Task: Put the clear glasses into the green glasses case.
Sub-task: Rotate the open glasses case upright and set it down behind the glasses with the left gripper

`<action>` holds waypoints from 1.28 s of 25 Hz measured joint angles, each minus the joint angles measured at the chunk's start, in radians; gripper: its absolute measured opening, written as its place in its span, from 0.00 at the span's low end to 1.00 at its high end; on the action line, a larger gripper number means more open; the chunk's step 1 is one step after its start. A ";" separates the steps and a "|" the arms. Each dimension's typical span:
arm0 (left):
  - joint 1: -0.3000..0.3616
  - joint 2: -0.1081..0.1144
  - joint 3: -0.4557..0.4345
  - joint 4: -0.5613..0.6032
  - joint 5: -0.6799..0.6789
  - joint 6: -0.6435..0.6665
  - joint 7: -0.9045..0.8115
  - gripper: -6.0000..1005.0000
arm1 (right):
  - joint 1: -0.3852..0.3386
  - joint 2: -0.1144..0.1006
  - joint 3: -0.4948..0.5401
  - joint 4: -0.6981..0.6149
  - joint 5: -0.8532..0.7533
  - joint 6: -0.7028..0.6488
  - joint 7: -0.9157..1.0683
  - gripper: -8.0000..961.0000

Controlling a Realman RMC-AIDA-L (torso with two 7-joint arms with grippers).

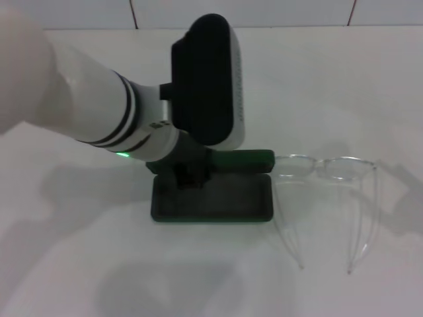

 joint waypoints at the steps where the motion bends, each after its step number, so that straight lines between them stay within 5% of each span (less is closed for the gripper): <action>1: -0.001 0.000 0.006 -0.003 -0.001 -0.010 0.000 0.22 | 0.000 0.000 0.000 0.000 0.000 0.000 0.000 0.79; 32: -0.028 -0.003 0.106 -0.134 0.036 -0.253 -0.039 0.22 | -0.006 0.000 0.012 0.002 0.003 0.006 -0.002 0.78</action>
